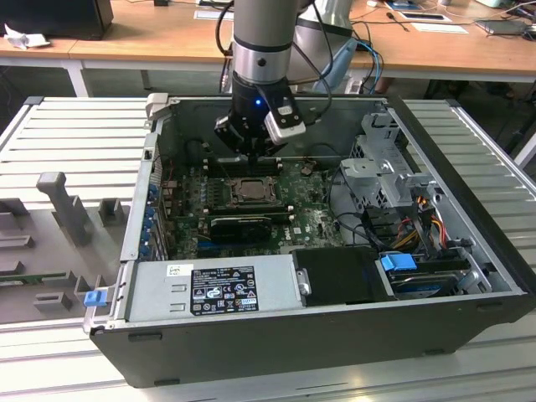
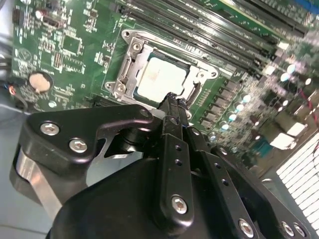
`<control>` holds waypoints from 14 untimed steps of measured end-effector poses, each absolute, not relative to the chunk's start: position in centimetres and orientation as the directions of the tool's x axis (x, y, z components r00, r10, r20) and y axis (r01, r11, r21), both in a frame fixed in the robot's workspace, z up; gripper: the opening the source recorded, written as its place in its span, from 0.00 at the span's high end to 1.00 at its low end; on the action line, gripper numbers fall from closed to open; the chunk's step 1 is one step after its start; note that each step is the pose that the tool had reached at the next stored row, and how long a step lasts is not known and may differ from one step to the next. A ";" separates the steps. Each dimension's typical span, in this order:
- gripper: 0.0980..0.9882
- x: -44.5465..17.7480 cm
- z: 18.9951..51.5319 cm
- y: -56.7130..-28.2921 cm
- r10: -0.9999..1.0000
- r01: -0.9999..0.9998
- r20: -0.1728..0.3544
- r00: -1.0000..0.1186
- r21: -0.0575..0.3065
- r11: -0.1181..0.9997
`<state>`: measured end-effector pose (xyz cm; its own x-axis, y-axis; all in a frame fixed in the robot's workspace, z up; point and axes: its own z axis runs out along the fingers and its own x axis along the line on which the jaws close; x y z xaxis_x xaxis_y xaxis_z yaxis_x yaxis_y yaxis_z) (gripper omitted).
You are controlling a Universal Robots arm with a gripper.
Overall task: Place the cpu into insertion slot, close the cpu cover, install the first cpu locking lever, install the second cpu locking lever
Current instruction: 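Install the first cpu locking lever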
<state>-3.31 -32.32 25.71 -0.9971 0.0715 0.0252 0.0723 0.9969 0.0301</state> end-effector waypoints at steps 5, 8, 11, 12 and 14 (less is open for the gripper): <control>0.99 -3.3 26.2 -32.3 0.034 0.034 0.015 -0.999 0.031 0.999; 0.99 -3.3 26.3 -32.3 0.021 0.021 0.014 -1.000 0.031 0.999; 0.99 -3.3 26.2 -32.3 -0.044 -0.043 0.014 -0.999 0.031 0.999; 0.99 -3.3 26.2 -32.3 -0.069 -0.068 0.014 -0.998 0.031 0.997; 0.99 -3.8 26.2 -32.3 -0.076 -0.075 0.013 -0.997 0.031 0.997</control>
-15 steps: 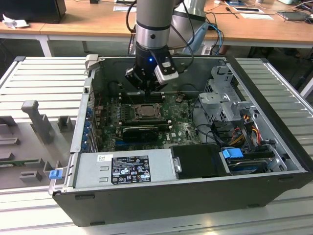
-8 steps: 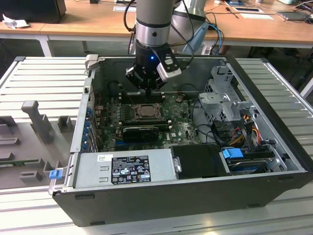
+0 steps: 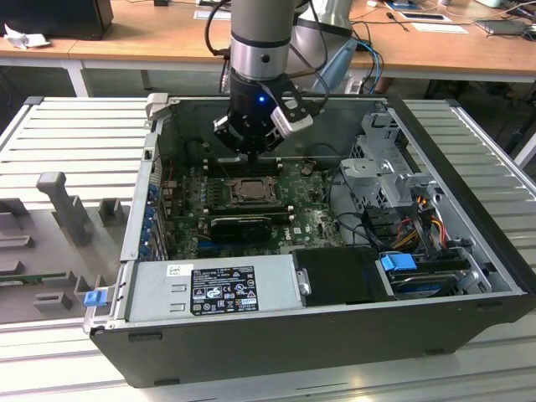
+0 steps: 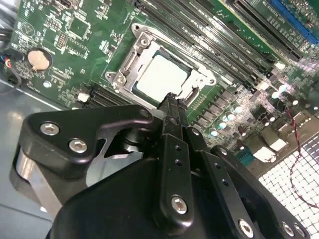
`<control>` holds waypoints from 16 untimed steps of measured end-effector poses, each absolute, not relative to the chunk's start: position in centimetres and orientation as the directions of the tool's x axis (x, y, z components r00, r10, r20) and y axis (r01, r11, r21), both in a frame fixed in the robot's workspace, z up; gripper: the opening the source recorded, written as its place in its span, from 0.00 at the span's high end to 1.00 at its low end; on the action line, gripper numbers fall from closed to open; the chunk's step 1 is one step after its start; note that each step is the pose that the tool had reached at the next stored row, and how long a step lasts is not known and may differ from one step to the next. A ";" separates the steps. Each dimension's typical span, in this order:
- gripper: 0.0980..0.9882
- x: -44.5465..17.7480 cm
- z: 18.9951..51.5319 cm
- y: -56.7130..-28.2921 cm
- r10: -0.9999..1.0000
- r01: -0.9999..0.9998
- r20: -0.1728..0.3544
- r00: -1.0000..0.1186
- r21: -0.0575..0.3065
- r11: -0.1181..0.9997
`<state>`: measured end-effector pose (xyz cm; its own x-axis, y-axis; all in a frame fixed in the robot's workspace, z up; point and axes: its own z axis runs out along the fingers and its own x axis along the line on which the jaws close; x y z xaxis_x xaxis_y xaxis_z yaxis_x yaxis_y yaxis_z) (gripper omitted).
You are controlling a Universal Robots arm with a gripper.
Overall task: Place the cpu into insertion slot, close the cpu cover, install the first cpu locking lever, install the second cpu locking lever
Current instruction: 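Install the first cpu locking lever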
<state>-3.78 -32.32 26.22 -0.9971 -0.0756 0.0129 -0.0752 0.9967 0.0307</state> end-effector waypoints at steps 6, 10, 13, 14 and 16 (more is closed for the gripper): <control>0.99 -5.8 26.2 -32.3 -0.075 -0.075 0.005 -0.997 0.030 0.997; 0.99 -7.0 26.2 -32.3 -0.075 -0.075 0.004 -0.997 0.030 0.997; 0.99 -8.0 26.2 -32.3 -0.075 -0.075 0.003 -0.997 0.030 0.997; 0.99 -8.3 26.2 -32.3 -0.075 -0.075 0.003 -0.997 0.030 0.997; 0.99 -8.9 26.2 -32.3 -0.075 -0.074 0.003 -0.997 0.030 0.997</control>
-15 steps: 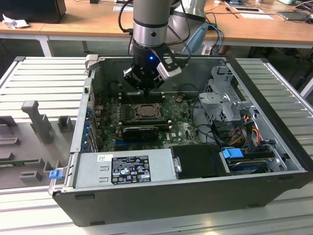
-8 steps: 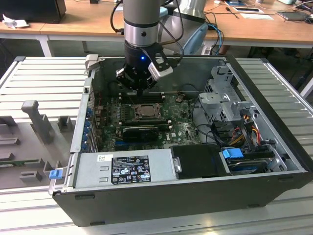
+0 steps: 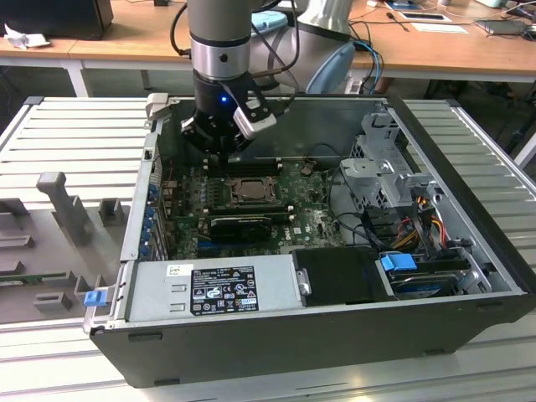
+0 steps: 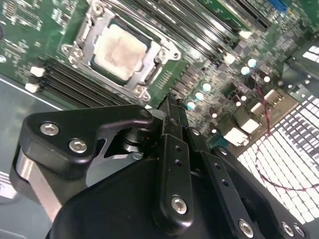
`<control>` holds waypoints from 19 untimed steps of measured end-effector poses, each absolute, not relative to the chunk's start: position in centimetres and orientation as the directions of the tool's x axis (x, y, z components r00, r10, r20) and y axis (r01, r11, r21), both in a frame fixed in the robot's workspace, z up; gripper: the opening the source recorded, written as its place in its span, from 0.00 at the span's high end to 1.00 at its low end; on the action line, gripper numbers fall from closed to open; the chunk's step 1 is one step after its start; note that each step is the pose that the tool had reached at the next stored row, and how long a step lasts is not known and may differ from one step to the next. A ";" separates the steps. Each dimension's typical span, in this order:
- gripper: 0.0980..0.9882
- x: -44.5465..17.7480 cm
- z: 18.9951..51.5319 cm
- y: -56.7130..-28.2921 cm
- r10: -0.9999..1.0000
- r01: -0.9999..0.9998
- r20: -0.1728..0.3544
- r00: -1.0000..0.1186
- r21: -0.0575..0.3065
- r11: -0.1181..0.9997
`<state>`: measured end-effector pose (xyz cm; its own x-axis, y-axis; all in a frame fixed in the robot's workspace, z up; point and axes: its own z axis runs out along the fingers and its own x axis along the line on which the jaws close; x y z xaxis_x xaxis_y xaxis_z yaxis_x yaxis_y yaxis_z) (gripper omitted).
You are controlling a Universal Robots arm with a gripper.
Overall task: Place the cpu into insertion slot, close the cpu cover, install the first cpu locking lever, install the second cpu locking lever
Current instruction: 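Install the first cpu locking lever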
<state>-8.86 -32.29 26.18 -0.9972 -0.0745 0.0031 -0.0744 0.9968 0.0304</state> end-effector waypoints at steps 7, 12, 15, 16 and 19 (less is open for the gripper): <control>0.99 -10.8 26.0 -31.4 -0.074 -0.074 0.003 -0.997 0.032 0.997; 0.99 -11.2 25.7 -30.8 -0.075 -0.074 0.003 -0.997 0.034 0.997; 0.99 -11.3 25.5 -30.1 -0.075 -0.075 0.003 -0.997 0.036 0.997; 0.99 -11.3 25.5 -29.8 -0.075 -0.075 0.003 -0.997 0.036 0.997; 0.99 -11.3 25.4 -29.3 -0.074 -0.074 0.003 -0.997 0.036 0.997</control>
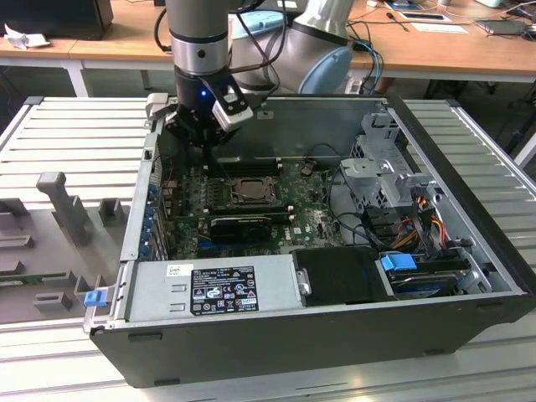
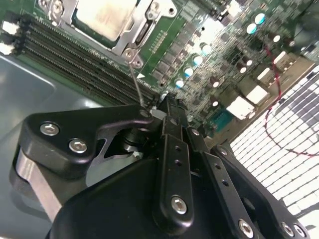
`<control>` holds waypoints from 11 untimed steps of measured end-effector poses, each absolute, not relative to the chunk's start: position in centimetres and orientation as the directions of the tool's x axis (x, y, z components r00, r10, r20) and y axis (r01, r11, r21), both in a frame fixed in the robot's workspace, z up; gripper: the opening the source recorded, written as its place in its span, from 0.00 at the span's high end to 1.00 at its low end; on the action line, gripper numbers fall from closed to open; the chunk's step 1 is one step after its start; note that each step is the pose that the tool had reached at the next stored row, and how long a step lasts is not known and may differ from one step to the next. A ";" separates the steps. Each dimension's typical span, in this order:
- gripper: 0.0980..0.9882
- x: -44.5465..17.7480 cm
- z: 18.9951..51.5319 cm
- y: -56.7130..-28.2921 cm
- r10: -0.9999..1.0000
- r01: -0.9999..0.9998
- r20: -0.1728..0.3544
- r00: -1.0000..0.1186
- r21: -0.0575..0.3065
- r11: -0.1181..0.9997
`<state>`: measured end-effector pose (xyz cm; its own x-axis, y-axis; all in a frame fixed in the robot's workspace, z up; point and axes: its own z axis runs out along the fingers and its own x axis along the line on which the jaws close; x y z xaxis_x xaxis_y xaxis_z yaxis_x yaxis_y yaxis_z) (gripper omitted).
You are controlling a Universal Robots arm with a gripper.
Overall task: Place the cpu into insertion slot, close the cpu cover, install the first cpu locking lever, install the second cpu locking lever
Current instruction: 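Install the first cpu locking lever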
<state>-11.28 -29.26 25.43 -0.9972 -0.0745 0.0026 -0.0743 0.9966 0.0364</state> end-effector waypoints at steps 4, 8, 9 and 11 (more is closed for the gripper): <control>0.99 -10.9 25.4 -28.9 -0.075 -0.075 0.003 -0.997 0.036 0.997; 0.99 -9.5 25.4 -28.8 -0.075 -0.075 0.003 -0.997 0.036 0.997; 0.99 -9.3 25.4 -28.8 -0.075 -0.074 0.003 -0.997 0.036 0.997; 0.99 -8.5 25.4 -28.8 -0.075 -0.075 0.003 -0.997 0.036 0.997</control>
